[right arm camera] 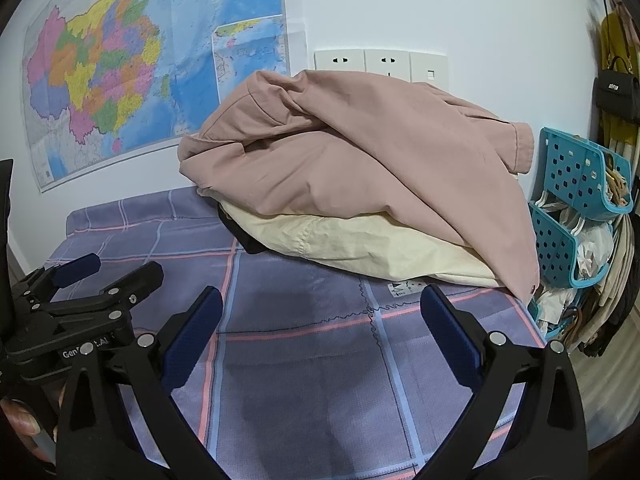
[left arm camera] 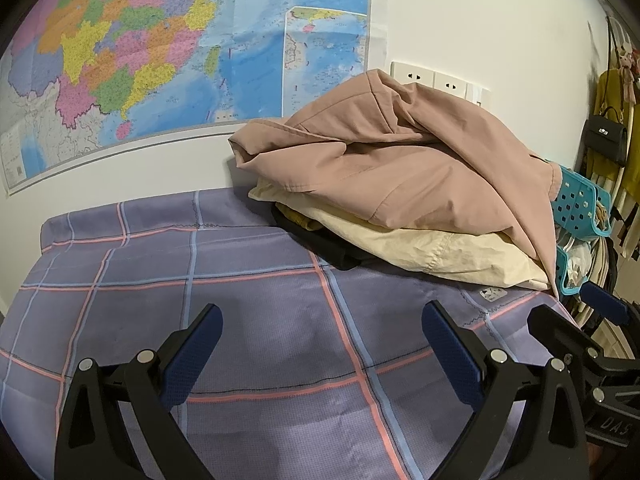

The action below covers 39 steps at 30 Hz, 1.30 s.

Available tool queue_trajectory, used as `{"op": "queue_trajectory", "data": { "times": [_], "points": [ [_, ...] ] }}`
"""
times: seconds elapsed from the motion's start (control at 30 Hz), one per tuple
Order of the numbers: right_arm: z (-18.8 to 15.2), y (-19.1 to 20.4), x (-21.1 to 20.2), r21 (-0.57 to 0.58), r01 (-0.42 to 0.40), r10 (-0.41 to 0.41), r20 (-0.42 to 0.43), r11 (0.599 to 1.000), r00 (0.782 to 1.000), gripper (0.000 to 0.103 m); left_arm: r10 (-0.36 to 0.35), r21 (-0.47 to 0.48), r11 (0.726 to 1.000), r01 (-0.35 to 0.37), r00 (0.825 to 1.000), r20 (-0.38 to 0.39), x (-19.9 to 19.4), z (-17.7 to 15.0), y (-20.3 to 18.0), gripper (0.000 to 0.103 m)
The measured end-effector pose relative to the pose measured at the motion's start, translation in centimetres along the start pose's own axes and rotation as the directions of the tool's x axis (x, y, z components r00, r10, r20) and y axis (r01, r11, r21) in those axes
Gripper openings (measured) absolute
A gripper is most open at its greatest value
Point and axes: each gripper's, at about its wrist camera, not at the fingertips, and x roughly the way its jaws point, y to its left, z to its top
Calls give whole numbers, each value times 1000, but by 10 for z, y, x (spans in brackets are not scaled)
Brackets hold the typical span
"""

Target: Fold large clothes

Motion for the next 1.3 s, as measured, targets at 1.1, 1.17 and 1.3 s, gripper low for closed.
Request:
{"op": "queue_trajectory", "data": {
  "times": [1.1, 1.17, 1.3],
  "points": [
    [21, -3, 18, -83, 2, 1, 25, 997, 1000, 98, -29, 7, 1000, 29, 999, -15, 21, 13, -4, 96],
    [24, -4, 21, -93, 4, -2, 30, 996, 1000, 98, -36, 10, 999, 36, 999, -19, 25, 16, -4, 96],
    [41, -3, 31, -151, 8, -1, 47, 988, 999, 97, -35, 9, 999, 35, 999, -34, 42, 27, -1, 96]
  ]
}}
